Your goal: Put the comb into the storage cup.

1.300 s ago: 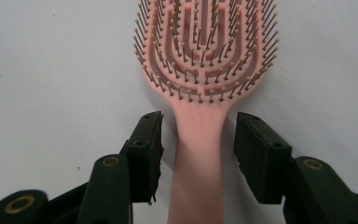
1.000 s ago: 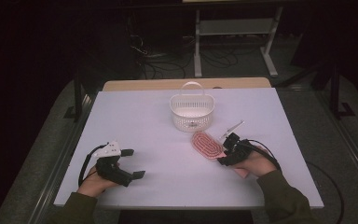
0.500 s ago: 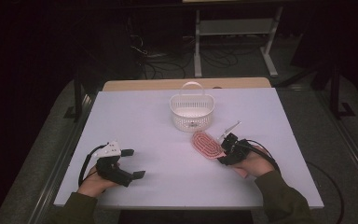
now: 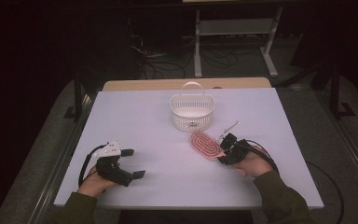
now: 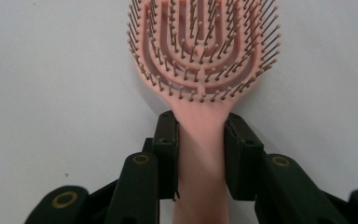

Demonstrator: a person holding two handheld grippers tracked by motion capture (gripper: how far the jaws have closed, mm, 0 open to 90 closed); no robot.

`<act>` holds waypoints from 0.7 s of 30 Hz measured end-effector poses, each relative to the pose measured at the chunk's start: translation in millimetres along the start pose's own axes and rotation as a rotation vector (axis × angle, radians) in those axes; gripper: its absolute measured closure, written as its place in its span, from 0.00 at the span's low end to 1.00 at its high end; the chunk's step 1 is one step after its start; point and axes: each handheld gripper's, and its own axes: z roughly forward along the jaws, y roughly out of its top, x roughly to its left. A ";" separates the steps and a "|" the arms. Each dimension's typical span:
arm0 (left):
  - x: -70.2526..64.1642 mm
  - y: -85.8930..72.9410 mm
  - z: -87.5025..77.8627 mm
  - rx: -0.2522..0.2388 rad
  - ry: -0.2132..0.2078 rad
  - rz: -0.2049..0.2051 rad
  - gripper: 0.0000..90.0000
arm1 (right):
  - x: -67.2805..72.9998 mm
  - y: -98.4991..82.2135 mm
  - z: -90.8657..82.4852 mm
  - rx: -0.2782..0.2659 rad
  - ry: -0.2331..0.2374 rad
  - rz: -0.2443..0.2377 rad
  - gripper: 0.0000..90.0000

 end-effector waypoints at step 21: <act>0.3 3.8 -1.5 -0.011 -0.006 -0.018 0.00 | -5.7 -6.6 -3.6 -0.040 0.055 -0.038 0.77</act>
